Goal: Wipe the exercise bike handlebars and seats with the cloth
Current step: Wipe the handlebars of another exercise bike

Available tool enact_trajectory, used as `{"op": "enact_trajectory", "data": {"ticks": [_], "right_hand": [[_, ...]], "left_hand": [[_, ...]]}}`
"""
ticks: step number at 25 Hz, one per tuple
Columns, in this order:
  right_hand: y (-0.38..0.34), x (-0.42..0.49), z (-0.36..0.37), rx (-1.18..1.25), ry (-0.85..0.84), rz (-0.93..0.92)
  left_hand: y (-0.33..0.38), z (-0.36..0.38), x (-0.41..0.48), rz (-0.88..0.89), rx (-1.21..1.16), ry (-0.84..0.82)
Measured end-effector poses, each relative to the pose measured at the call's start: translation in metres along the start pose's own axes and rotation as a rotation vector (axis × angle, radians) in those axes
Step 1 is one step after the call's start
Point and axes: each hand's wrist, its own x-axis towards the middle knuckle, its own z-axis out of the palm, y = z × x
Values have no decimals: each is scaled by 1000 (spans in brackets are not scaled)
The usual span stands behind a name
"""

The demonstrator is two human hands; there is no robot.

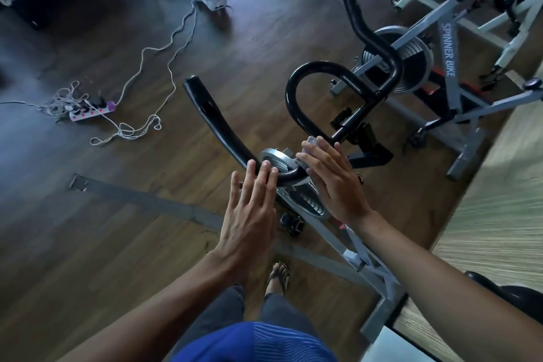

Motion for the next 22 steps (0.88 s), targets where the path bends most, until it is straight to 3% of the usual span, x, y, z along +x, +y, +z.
{"op": "enact_trajectory", "data": {"ticks": [5,12,22], "right_hand": [[22,14,-3,33,34,27],[14,23,1,115,119,285],[-109,58,-7,367,314,567]], "left_hand": [[3,4,-2,-23,-20,4],[-1,7,-4,-9,0,15],[-61,-21,13,84,-64,153]]}}
